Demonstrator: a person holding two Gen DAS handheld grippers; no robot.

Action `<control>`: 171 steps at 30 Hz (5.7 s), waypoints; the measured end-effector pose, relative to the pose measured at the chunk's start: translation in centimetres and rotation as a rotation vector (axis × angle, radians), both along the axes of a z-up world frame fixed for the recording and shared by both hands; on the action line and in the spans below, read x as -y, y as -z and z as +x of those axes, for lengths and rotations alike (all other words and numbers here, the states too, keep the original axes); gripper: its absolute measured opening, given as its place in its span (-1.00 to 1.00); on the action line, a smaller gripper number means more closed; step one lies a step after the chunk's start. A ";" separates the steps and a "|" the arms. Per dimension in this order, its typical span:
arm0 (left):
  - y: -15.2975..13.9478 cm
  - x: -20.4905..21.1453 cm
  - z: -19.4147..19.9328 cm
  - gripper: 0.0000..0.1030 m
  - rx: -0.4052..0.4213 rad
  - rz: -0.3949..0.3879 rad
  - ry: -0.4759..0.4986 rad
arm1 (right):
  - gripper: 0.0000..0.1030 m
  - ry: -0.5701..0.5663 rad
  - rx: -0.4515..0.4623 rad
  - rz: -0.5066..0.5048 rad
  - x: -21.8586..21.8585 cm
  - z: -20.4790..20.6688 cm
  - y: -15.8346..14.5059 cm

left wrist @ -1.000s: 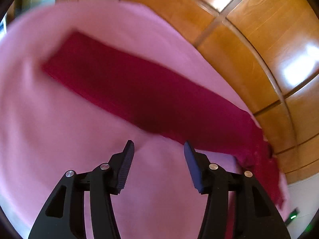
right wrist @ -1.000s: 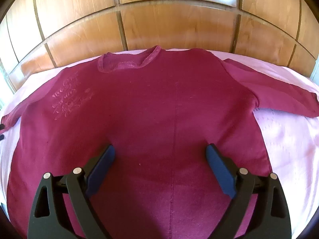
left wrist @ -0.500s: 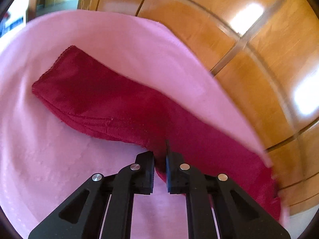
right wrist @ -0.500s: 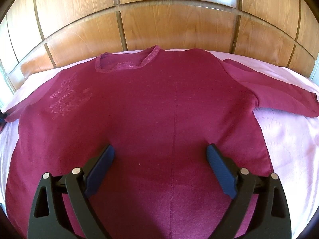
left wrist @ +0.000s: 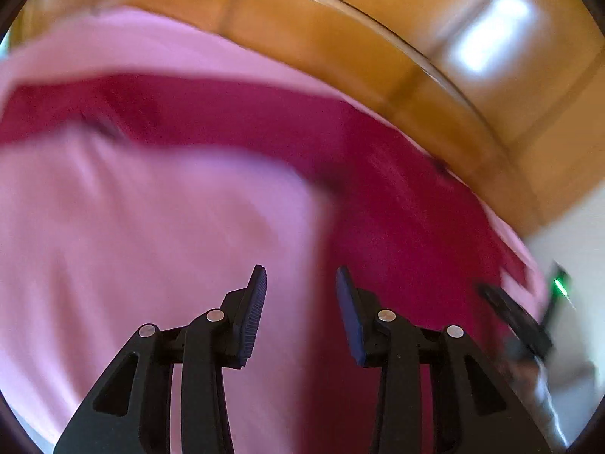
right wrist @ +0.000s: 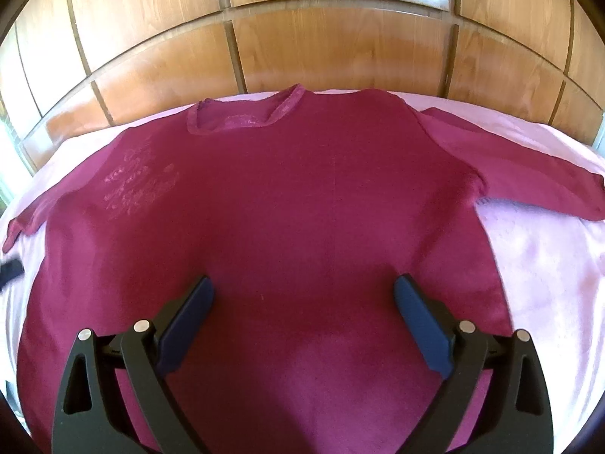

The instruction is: Fold small clothes

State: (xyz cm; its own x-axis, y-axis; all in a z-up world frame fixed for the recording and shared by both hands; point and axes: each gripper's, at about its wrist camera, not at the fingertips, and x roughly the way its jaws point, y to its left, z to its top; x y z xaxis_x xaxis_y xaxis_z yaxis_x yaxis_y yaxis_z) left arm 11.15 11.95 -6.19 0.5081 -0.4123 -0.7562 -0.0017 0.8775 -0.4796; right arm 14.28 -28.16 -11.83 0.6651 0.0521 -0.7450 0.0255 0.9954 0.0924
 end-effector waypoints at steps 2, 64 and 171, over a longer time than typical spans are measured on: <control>0.7 1.3 -2.1 -0.29 -0.029 -0.048 0.062 | 0.87 0.007 -0.001 -0.011 1.0 -1.3 -0.3; 3.3 18.0 -3.0 0.28 0.126 0.363 0.275 | -0.91 0.974 0.064 0.322 41.5 -4.0 1.6; 0.9 11.0 15.2 -0.87 0.081 0.200 0.011 | 0.55 0.055 -0.046 0.066 3.5 8.8 -1.5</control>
